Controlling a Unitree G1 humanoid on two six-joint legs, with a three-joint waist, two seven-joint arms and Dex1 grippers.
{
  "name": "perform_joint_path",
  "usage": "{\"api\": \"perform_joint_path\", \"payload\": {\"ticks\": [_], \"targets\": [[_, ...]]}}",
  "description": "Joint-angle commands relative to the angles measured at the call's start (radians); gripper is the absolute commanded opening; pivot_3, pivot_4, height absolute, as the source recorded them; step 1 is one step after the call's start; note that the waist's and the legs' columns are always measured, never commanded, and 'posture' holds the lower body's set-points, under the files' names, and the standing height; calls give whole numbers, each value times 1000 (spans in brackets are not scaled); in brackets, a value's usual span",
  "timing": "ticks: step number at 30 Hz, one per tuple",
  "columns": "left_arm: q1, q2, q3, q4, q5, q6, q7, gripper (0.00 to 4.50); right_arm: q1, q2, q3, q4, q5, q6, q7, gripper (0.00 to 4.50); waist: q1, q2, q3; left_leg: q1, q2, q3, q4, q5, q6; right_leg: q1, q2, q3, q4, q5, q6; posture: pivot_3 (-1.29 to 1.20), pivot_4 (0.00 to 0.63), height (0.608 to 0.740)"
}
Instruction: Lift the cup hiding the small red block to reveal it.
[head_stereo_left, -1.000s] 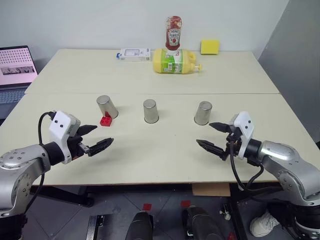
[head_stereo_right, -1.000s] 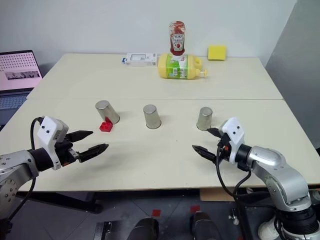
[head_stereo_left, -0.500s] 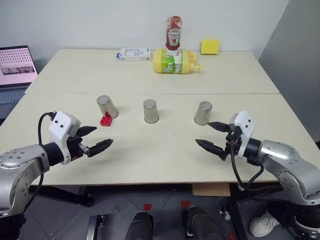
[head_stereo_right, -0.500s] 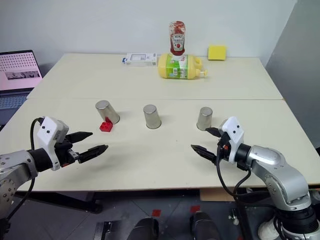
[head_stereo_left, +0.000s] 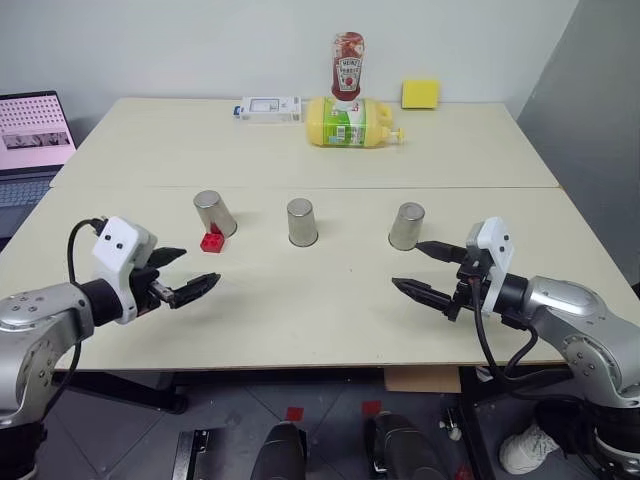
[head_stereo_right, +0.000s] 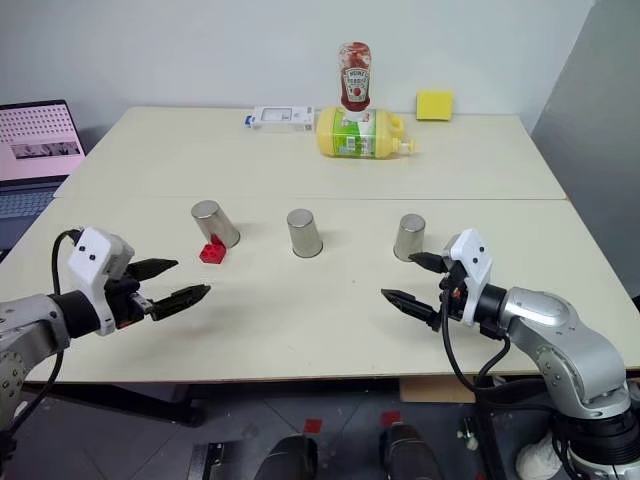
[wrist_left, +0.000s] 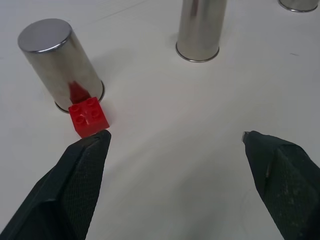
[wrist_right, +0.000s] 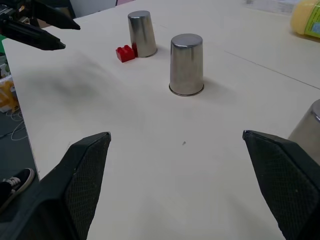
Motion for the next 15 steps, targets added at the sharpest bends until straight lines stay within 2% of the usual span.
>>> {"api": "perform_joint_path", "payload": {"ticks": [1,15], "targets": [[-8,11,26,-5,8,-16,8,4482,-8,-15,-16,-19,-7,-23,8,4500,0,0,0,0,0,0,0,0,0,0,0,0,0,0,0,0,150,740],[49,0,103,-57,-25,0,10,4482,-5,-13,-12,13,-24,-75,58,4500,0,0,0,0,0,0,0,0,0,0,0,0,0,0,0,0,150,740]]}}
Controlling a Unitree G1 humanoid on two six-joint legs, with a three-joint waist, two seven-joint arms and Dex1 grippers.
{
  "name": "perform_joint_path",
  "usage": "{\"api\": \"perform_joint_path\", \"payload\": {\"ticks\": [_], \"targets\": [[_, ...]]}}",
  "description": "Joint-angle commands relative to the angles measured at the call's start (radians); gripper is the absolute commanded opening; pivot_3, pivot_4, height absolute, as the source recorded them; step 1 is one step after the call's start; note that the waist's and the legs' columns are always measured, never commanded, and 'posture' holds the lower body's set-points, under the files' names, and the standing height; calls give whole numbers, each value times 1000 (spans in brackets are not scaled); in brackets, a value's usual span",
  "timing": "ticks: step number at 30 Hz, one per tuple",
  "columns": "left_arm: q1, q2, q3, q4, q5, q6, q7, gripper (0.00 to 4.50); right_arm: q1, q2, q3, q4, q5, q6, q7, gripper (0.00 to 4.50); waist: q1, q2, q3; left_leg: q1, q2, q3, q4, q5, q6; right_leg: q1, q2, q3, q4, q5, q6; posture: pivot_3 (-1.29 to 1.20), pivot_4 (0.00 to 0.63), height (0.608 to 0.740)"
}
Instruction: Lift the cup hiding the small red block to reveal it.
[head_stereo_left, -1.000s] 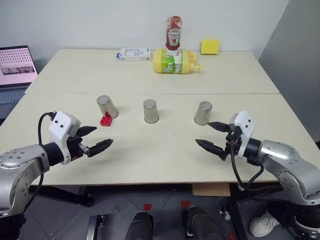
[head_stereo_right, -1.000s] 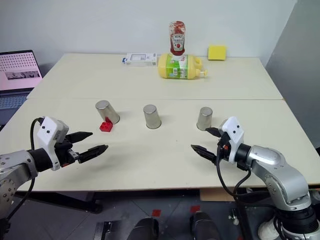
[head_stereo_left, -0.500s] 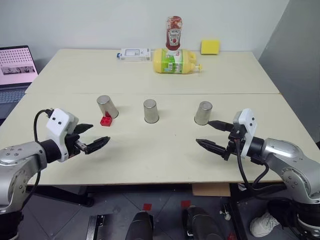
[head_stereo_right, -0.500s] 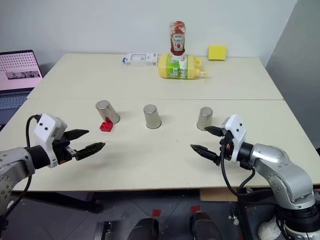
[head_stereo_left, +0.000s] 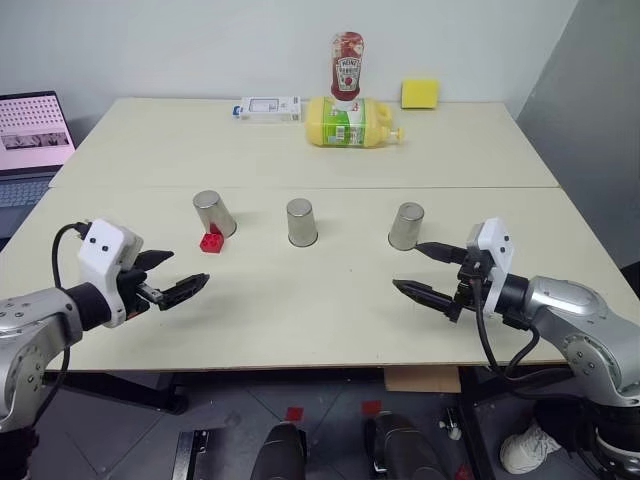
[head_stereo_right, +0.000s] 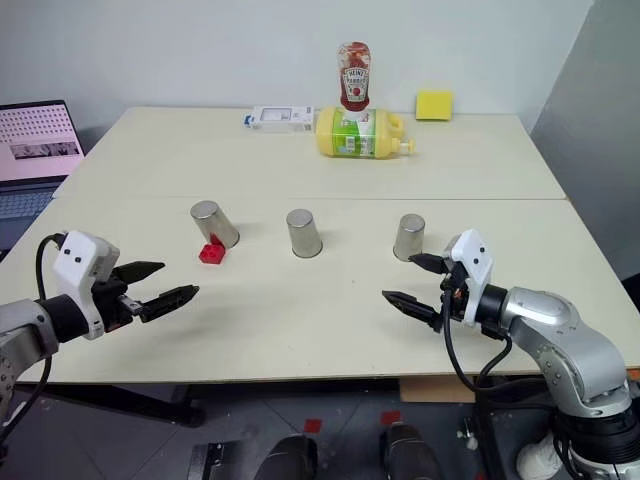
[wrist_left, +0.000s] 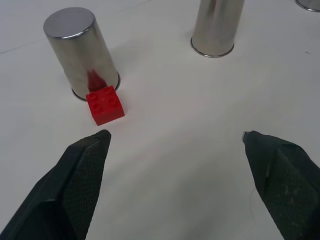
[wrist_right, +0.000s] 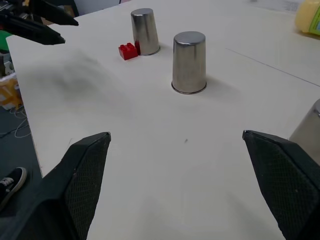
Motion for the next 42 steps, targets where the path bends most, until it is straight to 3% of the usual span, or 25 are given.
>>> {"api": "perform_joint_path", "payload": {"ticks": [1,14,22,42], "targets": [[-3,-1,37,-48,-14,-5,14,4482,2,-7,-17,-7,-20,-63,20,4500,0,0,0,0,0,0,0,0,0,0,0,0,0,0,0,0,150,740],[-11,4,10,-66,-6,3,46,4482,42,-56,-65,-38,31,-42,78,4500,0,0,0,0,0,0,0,0,0,0,0,0,0,0,0,0,150,740],[-13,16,3,-57,-2,-7,26,4482,55,-50,-53,-100,62,3,34,4500,0,0,0,0,0,0,0,0,0,0,0,0,0,0,0,0,150,740],[-167,16,-107,69,57,-63,12,4482,60,-11,-55,-130,76,0,-18,4500,0,0,0,0,0,0,0,0,0,0,0,0,0,0,0,0,150,740]]}}
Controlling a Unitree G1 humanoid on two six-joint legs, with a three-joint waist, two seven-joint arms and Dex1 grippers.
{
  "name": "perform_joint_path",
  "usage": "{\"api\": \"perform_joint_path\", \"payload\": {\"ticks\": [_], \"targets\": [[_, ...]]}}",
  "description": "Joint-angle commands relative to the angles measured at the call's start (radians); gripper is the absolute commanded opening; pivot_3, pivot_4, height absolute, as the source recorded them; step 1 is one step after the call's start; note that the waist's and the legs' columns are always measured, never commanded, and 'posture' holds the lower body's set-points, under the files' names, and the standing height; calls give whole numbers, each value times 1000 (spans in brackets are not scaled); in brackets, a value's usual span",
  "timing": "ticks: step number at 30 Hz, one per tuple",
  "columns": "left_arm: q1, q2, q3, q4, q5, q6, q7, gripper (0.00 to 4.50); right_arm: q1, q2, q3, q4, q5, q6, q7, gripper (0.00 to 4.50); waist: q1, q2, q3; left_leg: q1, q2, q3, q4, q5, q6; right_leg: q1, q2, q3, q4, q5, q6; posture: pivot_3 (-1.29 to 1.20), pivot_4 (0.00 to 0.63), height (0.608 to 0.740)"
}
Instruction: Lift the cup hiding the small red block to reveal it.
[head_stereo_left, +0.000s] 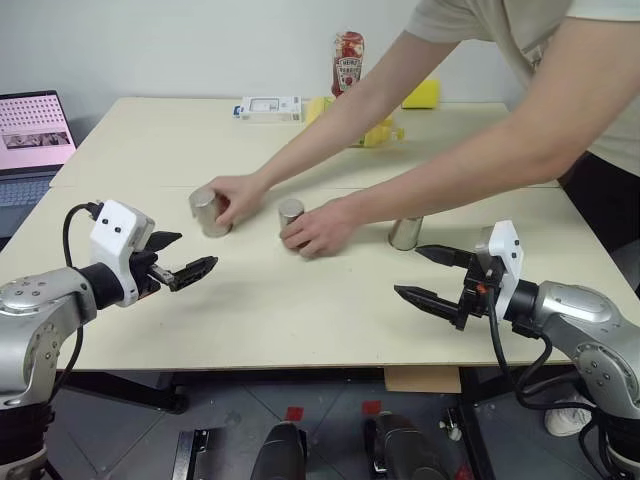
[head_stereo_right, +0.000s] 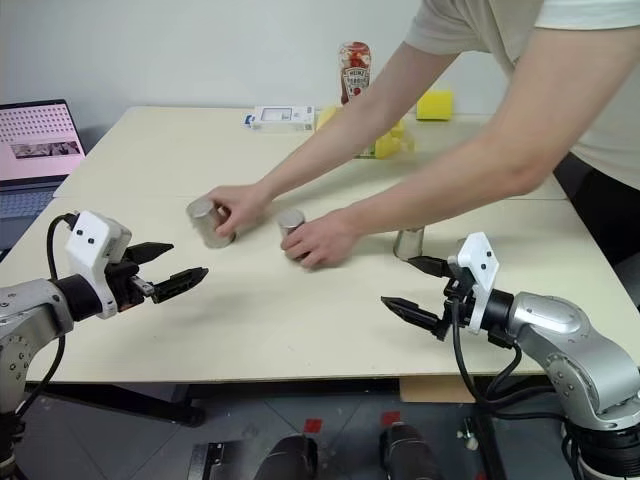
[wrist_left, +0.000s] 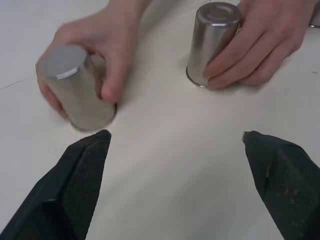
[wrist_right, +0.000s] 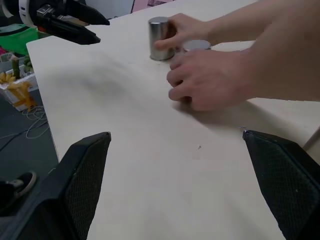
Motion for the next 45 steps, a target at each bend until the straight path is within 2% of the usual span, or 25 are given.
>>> {"api": "perform_joint_path", "payload": {"ticks": [1,19,25,29,32,35,40,45], "targets": [[-34,16,-8,8,19,-32,-6,4482,9,11,-12,-42,8,-26,-13,4500,0,0,0,0,0,0,0,0,0,0,0,0,0,0,0,0,150,740],[-107,7,-79,17,1,-41,-83,4482,-51,69,50,-63,1,44,-130,4500,0,0,0,0,0,0,0,0,0,0,0,0,0,0,0,0,150,740],[-64,69,-60,54,33,-79,-148,4482,-221,161,173,75,-126,17,-210,4500,-13,0,0,1,0,0,0,0,0,0,0,0,0,0,0,0,150,740],[-59,102,-40,69,21,-78,-187,4482,-374,256,296,241,-258,5,-262,4500,-17,0,0,0,0,0,0,0,0,-1,1,0,1,0,0,0,150,740],[-42,125,-29,73,25,-80,-211,4482,-506,365,341,416,-317,-1,-297,4500,-20,0,0,-1,0,0,0,0,0,-2,0,0,1,0,0,0,150,740],[-27,142,-12,72,18,-71,-227,4482,-655,486,345,658,-370,-50,-322,4500,-25,0,0,-3,0,0,-1,0,0,-4,0,0,1,0,-1,0,150,740],[-24,154,4,81,17,-67,-237,4482,-828,609,324,1016,-436,-175,-308,4500,-20,0,0,-4,0,-1,-2,0,0,-4,0,-1,0,3,-5,0,150,740],[-16,160,21,76,17,-60,-238,4482,-930,690,288,1245,-443,-266,-243,4500,-22,1,0,-5,0,0,-1,0,0,-5,-1,-1,-1,3,-5,0,150,740]]}}
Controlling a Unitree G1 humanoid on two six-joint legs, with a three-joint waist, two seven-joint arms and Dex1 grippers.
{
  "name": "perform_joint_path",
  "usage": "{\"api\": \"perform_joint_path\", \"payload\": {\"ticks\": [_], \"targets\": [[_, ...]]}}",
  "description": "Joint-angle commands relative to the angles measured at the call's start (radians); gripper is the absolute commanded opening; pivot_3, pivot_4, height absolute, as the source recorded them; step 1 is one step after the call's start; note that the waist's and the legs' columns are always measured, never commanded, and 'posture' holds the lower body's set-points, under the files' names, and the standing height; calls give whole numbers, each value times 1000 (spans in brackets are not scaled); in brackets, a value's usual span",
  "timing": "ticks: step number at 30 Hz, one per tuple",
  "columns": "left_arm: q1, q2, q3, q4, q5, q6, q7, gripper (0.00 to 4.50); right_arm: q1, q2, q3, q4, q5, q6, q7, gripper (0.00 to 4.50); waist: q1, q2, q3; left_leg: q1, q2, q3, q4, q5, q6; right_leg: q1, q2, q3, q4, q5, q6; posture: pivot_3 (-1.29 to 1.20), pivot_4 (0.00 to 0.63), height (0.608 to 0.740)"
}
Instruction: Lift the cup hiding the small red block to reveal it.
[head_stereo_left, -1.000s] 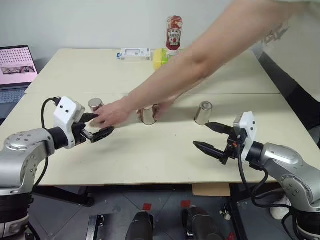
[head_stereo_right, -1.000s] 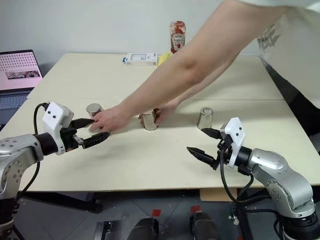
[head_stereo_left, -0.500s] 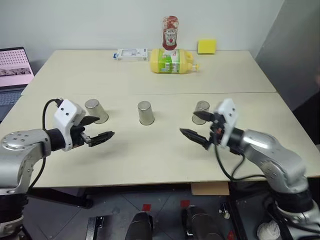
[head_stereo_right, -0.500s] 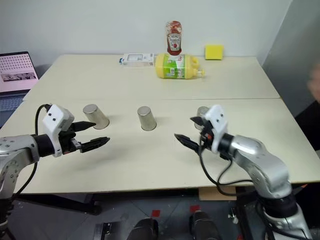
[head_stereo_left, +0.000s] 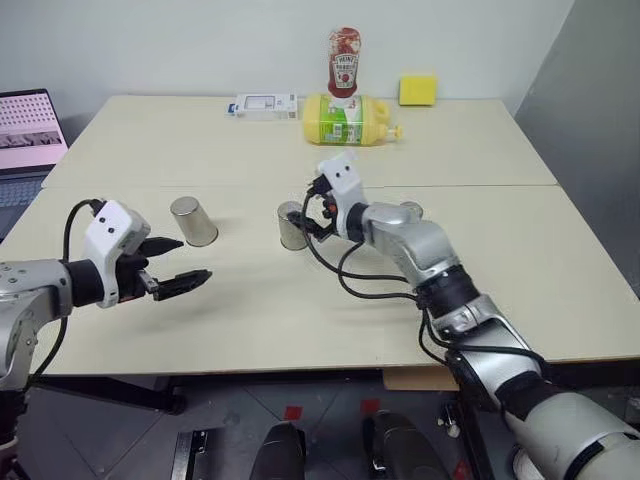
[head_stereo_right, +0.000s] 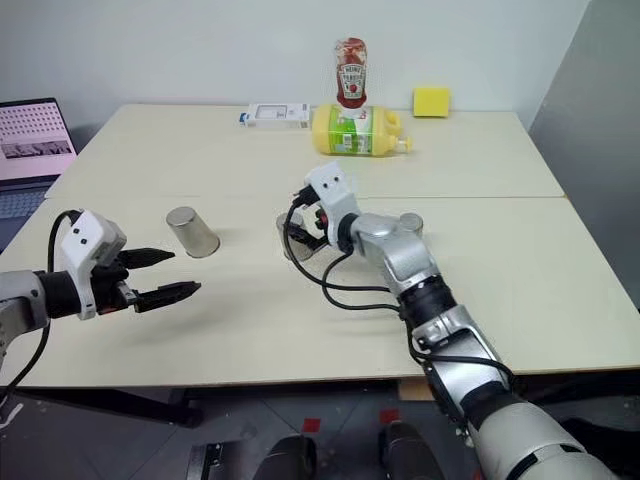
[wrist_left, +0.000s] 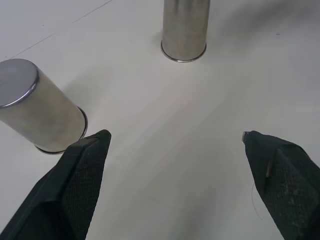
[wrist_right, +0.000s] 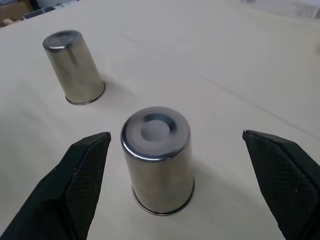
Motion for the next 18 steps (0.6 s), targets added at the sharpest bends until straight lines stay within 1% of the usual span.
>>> {"api": "perform_joint_path", "payload": {"ticks": [1,8,15,18], "targets": [[2,25,54,-23,-7,-2,1,4482,-81,41,-44,121,-13,-96,39,4500,-1,0,0,0,0,0,0,0,0,0,0,0,0,0,0,0,150,740],[7,21,60,-37,-7,4,9,4482,-154,96,-55,370,-90,-232,28,4500,-4,0,0,1,1,-1,0,0,0,0,0,-1,1,0,0,0,150,740],[-14,22,48,-33,-2,5,17,4482,-206,149,-116,539,-115,-342,-7,4500,-4,1,0,0,1,-1,0,0,0,-1,0,-1,1,0,0,0,150,740],[-20,23,45,-32,-2,5,20,4500,-214,166,-136,573,-123,-346,-6,3921,-4,1,0,0,1,-1,0,0,0,-1,0,-1,1,0,0,0,150,740]]}}
